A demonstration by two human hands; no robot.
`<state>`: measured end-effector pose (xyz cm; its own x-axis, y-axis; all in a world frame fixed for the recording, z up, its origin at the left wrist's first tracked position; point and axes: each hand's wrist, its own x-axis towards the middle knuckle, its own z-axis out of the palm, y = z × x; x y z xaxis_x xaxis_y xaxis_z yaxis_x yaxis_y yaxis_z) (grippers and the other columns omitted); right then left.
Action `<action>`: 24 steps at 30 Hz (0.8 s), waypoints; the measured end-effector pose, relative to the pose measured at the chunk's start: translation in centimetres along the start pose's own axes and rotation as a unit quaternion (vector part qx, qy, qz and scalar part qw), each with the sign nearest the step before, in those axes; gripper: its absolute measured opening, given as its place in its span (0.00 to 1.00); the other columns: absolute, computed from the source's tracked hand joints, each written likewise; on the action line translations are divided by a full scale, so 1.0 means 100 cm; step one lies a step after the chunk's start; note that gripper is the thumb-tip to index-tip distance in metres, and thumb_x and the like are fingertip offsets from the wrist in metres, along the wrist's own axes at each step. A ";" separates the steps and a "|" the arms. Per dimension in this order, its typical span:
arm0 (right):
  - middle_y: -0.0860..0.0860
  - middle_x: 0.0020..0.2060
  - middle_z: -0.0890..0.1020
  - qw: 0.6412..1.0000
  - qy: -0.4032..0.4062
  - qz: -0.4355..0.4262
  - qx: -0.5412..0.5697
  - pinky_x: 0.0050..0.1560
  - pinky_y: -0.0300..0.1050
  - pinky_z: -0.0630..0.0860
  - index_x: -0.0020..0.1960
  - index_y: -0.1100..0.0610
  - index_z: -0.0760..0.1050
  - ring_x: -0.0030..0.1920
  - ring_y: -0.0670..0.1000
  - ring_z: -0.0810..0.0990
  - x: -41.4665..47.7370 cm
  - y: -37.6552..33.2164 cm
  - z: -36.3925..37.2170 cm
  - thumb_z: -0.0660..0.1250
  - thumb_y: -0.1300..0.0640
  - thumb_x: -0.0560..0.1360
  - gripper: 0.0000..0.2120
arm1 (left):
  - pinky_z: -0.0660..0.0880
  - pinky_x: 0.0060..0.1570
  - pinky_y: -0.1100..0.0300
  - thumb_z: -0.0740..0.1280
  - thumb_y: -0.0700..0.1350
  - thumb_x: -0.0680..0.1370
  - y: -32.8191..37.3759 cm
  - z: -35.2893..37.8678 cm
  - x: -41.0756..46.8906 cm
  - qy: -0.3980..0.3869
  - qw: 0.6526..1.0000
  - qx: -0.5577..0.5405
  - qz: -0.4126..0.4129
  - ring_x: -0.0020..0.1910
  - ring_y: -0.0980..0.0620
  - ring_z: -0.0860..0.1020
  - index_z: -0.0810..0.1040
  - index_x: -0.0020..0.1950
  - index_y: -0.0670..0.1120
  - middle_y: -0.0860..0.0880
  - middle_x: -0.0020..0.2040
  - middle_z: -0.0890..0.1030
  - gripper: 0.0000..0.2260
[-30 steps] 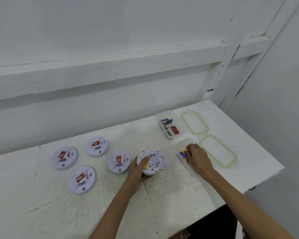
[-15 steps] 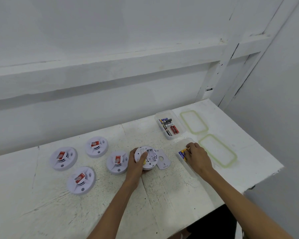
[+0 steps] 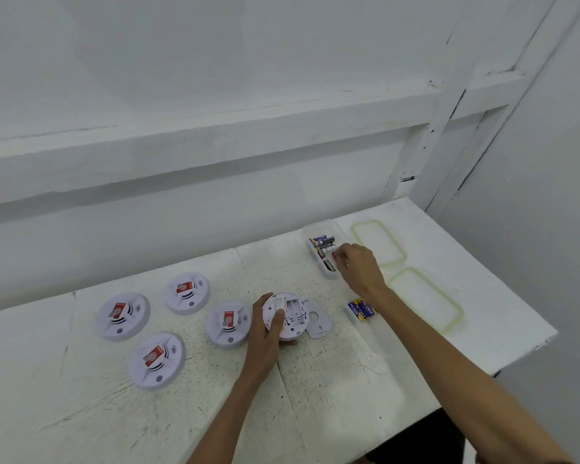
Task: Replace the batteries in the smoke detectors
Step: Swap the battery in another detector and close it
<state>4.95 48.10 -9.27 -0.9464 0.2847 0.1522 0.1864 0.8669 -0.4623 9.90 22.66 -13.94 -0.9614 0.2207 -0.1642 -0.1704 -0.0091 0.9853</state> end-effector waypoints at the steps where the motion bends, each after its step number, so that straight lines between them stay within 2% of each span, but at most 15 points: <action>1: 0.57 0.42 0.83 0.999 -0.031 0.008 -0.010 0.40 0.46 0.72 0.51 0.62 0.79 0.41 0.56 0.78 0.010 -0.001 0.005 0.61 0.64 0.79 0.08 | 0.83 0.37 0.56 0.62 0.41 0.84 0.000 0.000 0.001 0.001 1.000 0.001 -0.001 0.56 0.62 0.82 0.67 0.73 0.51 0.51 0.65 0.76 0.17; 3: 0.60 0.48 0.82 0.993 -0.106 0.041 -0.044 0.39 0.47 0.74 0.56 0.61 0.78 0.44 0.58 0.80 0.027 -0.002 0.013 0.61 0.64 0.79 0.10 | 0.82 0.37 0.60 0.62 0.41 0.85 0.001 0.000 0.001 0.006 1.000 -0.003 -0.003 0.55 0.64 0.81 0.67 0.73 0.51 0.52 0.64 0.76 0.17; 5: 0.60 0.53 0.79 0.982 -0.158 0.066 -0.081 0.40 0.46 0.73 0.61 0.59 0.77 0.49 0.59 0.80 0.039 -0.003 0.020 0.62 0.62 0.79 0.12 | 0.83 0.38 0.58 0.61 0.41 0.85 0.002 -0.001 0.001 0.008 1.000 -0.016 -0.009 0.55 0.62 0.82 0.67 0.73 0.51 0.52 0.64 0.77 0.17; 7: 0.60 0.54 0.78 0.976 -0.179 0.087 -0.090 0.40 0.45 0.71 0.61 0.60 0.76 0.51 0.59 0.80 0.047 -0.006 0.023 0.65 0.62 0.77 0.12 | 0.83 0.39 0.57 0.62 0.42 0.85 0.002 -0.003 0.002 0.002 1.000 -0.025 -0.017 0.59 0.58 0.81 0.67 0.73 0.52 0.53 0.65 0.77 0.17; 9: 0.59 0.48 0.79 0.972 -0.191 0.106 -0.084 0.37 0.44 0.70 0.55 0.63 0.77 0.49 0.59 0.80 0.051 -0.010 0.022 0.67 0.64 0.75 0.09 | 0.82 0.40 0.61 0.61 0.42 0.85 0.003 -0.004 0.002 -0.003 1.000 -0.023 -0.016 0.59 0.61 0.80 0.67 0.73 0.52 0.54 0.65 0.77 0.17; 11: 0.56 0.36 0.75 0.968 -0.201 0.117 -0.091 0.30 0.41 0.65 0.41 0.61 0.75 0.39 0.57 0.75 0.052 -0.012 0.021 0.67 0.65 0.73 0.03 | 0.82 0.39 0.61 0.61 0.42 0.85 0.002 -0.005 0.002 -0.009 1.000 -0.020 -0.015 0.57 0.64 0.81 0.67 0.74 0.51 0.54 0.65 0.77 0.17; 13: 0.52 0.28 0.65 0.967 -0.203 0.116 -0.098 0.27 0.42 0.57 0.31 0.55 0.63 0.31 0.53 0.65 0.052 -0.013 0.020 0.66 0.67 0.70 0.16 | 0.83 0.39 0.59 0.62 0.42 0.85 0.001 -0.005 0.002 -0.010 1.000 -0.018 -0.014 0.57 0.61 0.81 0.67 0.74 0.51 0.52 0.66 0.77 0.17; 14: 0.51 0.27 0.62 0.971 -0.196 0.107 -0.090 0.26 0.42 0.56 0.30 0.54 0.59 0.30 0.52 0.61 0.051 -0.014 0.018 0.65 0.67 0.69 0.18 | 0.83 0.39 0.58 0.62 0.42 0.85 0.000 -0.005 0.002 -0.010 1.000 -0.019 -0.013 0.57 0.60 0.82 0.67 0.74 0.51 0.52 0.65 0.77 0.17; 16: 0.51 0.26 0.61 0.974 -0.189 0.097 -0.078 0.27 0.43 0.54 0.29 0.53 0.58 0.28 0.50 0.57 0.048 -0.014 0.014 0.66 0.67 0.68 0.19 | 0.82 0.40 0.60 0.62 0.42 0.85 -0.001 -0.005 0.003 -0.008 1.000 -0.012 -0.010 0.56 0.61 0.82 0.68 0.73 0.52 0.51 0.65 0.77 0.17; 18: 0.53 0.27 0.67 0.976 -0.177 0.119 -0.048 0.27 0.42 0.59 0.30 0.56 0.65 0.29 0.50 0.62 0.046 -0.012 0.011 0.67 0.64 0.68 0.13 | 0.82 0.42 0.62 0.62 0.42 0.84 0.001 -0.003 0.002 -0.005 1.000 0.000 0.001 0.56 0.63 0.81 0.68 0.72 0.52 0.51 0.65 0.78 0.16; 20: 0.57 0.34 0.78 0.978 -0.153 0.145 -0.006 0.32 0.42 0.68 0.38 0.62 0.78 0.33 0.53 0.73 0.046 -0.010 0.011 0.69 0.62 0.67 0.03 | 0.81 0.40 0.64 0.62 0.40 0.85 0.001 -0.003 0.002 -0.005 1.000 0.004 0.010 0.56 0.65 0.81 0.68 0.71 0.51 0.51 0.64 0.77 0.16; 22: 0.57 0.40 0.83 0.983 -0.117 0.140 0.019 0.36 0.46 0.75 0.45 0.62 0.82 0.38 0.55 0.80 0.043 -0.010 0.009 0.71 0.62 0.67 0.08 | 0.81 0.40 0.64 0.62 0.40 0.85 0.000 -0.002 0.003 -0.005 1.000 0.004 0.013 0.56 0.64 0.81 0.68 0.72 0.51 0.51 0.64 0.77 0.16; 24: 0.55 0.38 0.83 0.991 -0.072 0.109 0.037 0.36 0.46 0.77 0.46 0.60 0.81 0.38 0.54 0.81 0.037 -0.014 0.005 0.72 0.62 0.67 0.08 | 0.83 0.45 0.61 0.62 0.42 0.85 -0.001 -0.003 0.002 -0.004 1.000 0.009 0.017 0.58 0.61 0.81 0.69 0.71 0.53 0.51 0.64 0.78 0.16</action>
<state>1.03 47.76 -8.44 -0.9143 0.3966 -0.0824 0.3765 0.7568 -0.5344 9.62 22.41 -14.07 -0.9649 0.2281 -0.1304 -0.1335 0.0017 0.9910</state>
